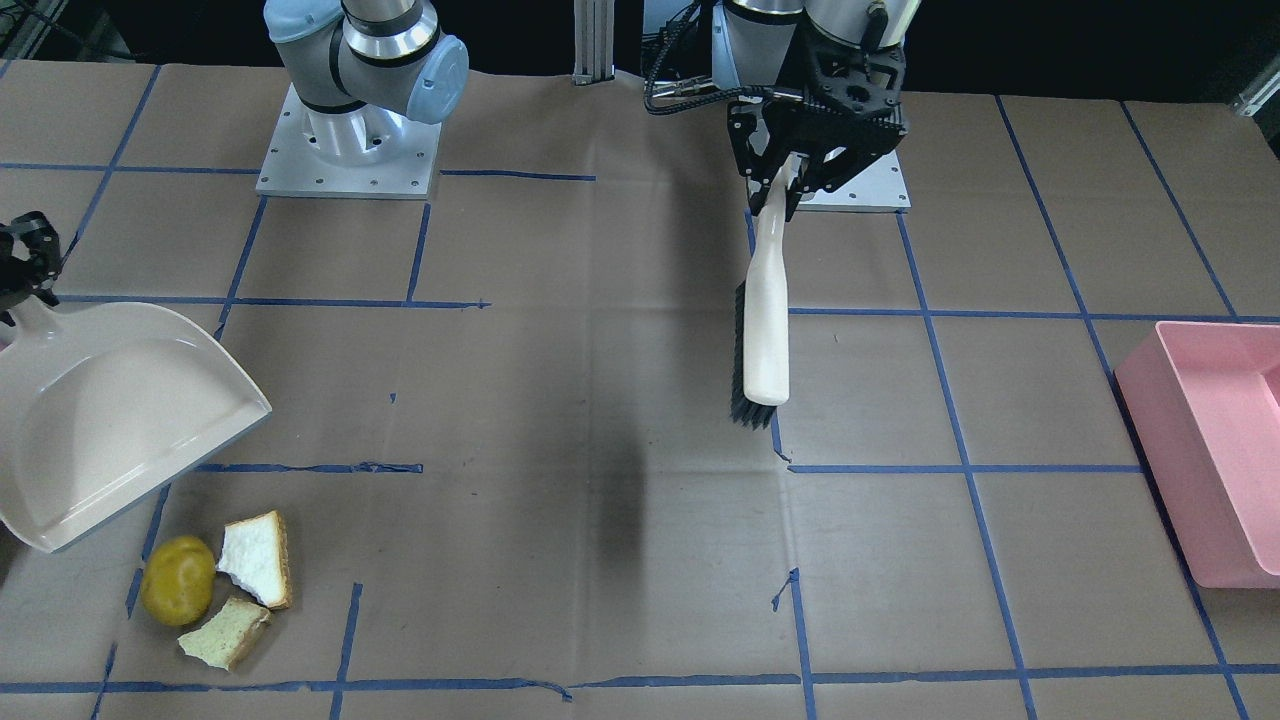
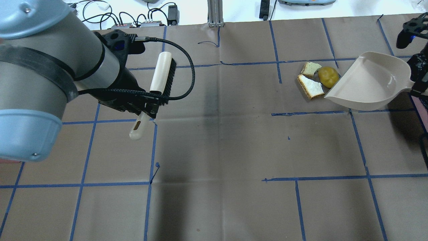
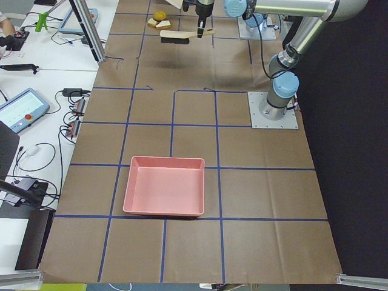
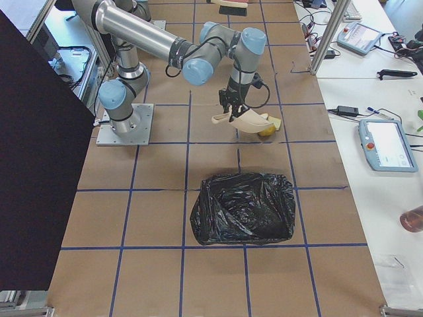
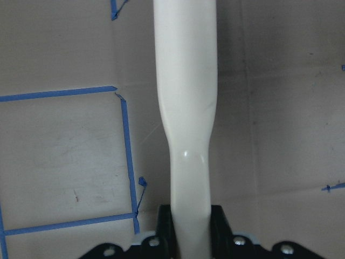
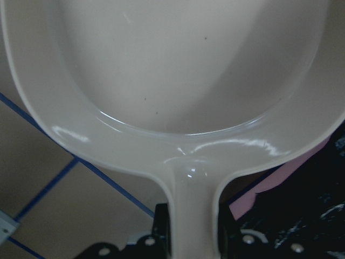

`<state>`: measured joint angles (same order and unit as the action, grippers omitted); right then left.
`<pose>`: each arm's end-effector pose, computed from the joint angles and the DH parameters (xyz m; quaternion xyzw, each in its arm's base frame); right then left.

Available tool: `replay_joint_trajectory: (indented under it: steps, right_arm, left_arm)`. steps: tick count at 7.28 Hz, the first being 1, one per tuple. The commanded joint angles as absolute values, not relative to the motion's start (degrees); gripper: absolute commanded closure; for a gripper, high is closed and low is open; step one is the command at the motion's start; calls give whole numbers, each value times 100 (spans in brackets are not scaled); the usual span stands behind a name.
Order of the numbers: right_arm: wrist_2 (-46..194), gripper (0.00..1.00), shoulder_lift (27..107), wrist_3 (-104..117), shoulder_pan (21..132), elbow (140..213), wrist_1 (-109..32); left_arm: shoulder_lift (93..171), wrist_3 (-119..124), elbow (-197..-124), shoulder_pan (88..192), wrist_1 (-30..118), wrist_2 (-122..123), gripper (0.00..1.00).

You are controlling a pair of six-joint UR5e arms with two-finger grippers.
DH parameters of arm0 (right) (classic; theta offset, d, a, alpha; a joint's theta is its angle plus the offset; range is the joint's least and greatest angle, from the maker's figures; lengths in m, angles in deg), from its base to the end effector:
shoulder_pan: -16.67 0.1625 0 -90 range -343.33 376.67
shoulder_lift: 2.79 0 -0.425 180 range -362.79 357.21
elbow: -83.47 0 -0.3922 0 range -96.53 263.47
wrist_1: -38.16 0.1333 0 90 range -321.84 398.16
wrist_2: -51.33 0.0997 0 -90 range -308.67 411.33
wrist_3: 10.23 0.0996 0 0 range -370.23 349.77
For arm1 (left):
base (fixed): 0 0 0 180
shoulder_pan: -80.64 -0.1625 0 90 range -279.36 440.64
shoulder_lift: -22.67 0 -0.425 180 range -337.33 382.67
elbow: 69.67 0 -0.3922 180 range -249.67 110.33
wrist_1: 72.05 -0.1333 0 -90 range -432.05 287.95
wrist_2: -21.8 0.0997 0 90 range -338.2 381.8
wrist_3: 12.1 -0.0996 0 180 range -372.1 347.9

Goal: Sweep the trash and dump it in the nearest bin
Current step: 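Carry the dustpan with the right gripper beside the bread and potato, then move the brush with the left gripper behind the bread and potato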

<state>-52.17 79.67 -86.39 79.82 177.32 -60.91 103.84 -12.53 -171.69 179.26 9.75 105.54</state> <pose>-0.1439 -0.5279 0.4056 0.4163 -0.9014 -0.1045 0.0574 -0.2076 -0.4078 0.4707 -0.0811 -0.9943 0.0396 0.0575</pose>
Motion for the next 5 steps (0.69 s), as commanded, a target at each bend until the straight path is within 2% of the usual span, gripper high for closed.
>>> replay_joint_trajectory:
  steps: [1,3,5]
  right_arm:
    - [-5264,94,7616,-10822,7627,17699,-7086]
    - [-5185,94,7246,-12259,7223,17594,-7695]
    - [-5168,95,6842,-12633,7221,17209,-7794]
  left_arm:
    - [11122,-1175,-16613,18765,688,10600,100]
    - [12167,-1035,-15629,19539,679,10618,100]
    - [13064,-851,-14549,19840,409,10644,100]
